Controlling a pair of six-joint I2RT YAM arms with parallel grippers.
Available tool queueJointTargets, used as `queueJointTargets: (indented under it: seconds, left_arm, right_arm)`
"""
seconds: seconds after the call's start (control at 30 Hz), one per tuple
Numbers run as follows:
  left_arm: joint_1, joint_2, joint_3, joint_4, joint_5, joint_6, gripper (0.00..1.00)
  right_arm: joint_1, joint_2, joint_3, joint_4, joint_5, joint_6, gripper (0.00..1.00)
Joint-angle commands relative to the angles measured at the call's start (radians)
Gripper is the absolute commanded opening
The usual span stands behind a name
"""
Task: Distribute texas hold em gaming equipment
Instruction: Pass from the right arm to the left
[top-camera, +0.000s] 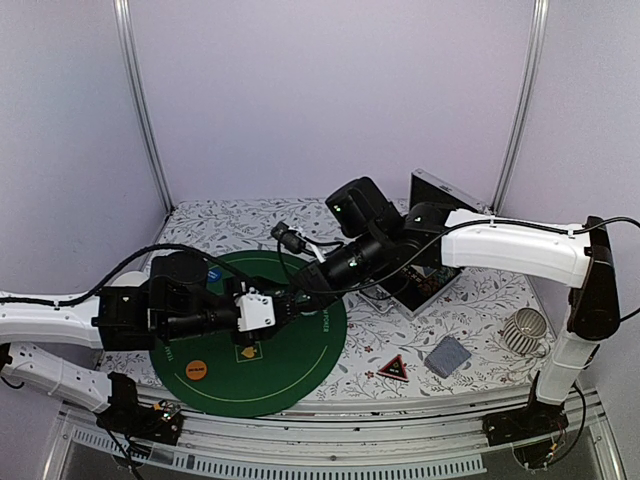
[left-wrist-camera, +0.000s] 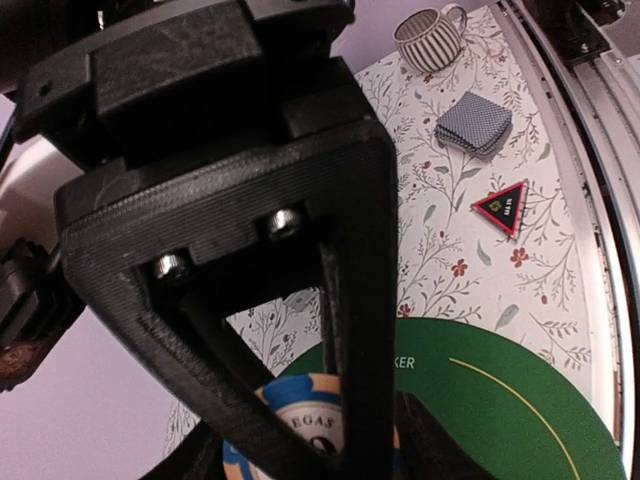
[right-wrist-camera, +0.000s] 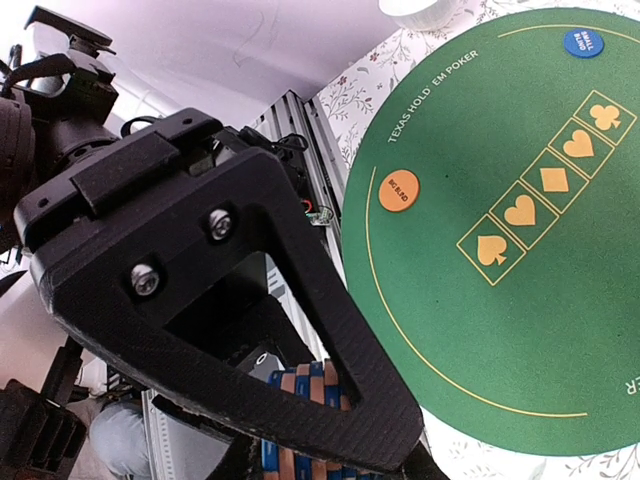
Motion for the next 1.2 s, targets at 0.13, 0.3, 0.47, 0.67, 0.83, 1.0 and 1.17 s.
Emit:
queueJointTargets:
  seconds: [0.13, 0.3, 0.47, 0.67, 0.83, 1.0, 1.17]
  left_arm:
    - [0.041, -0.003, 0.038, -0.023, -0.009, 0.024, 0.52]
    - [0.043, 0.003, 0.050, -0.046, 0.004, 0.027, 0.47]
    - [0.045, 0.011, 0.058, -0.078, 0.012, 0.030, 0.53]
    - [0.046, 0.017, 0.062, -0.072, 0.013, 0.038, 0.48]
    - [0.045, 0.024, 0.065, -0.077, 0.017, 0.043, 0.49]
    - [0.046, 0.017, 0.067, -0.061, 0.028, 0.040, 0.19]
    - [0.050, 0.002, 0.066, -0.055, 0.051, 0.029, 0.00]
  right_arm:
    - [0.004, -0.025, 0.033, 0.021, 0.019, 0.007, 0.02]
    - [0.004, -0.025, 0.035, 0.021, 0.008, 0.007, 0.02]
    - [0.004, -0.029, 0.040, 0.025, 0.006, 0.007, 0.02]
    - [0.003, -0.023, 0.043, 0.028, 0.004, 0.008, 0.02]
    - [0.004, -0.026, 0.044, 0.033, 0.007, 0.010, 0.02]
    - [0.003, -0.018, 0.046, 0.034, 0.004, 0.011, 0.02]
    - [0.004, -0.018, 0.047, 0.035, 0.018, 0.008, 0.02]
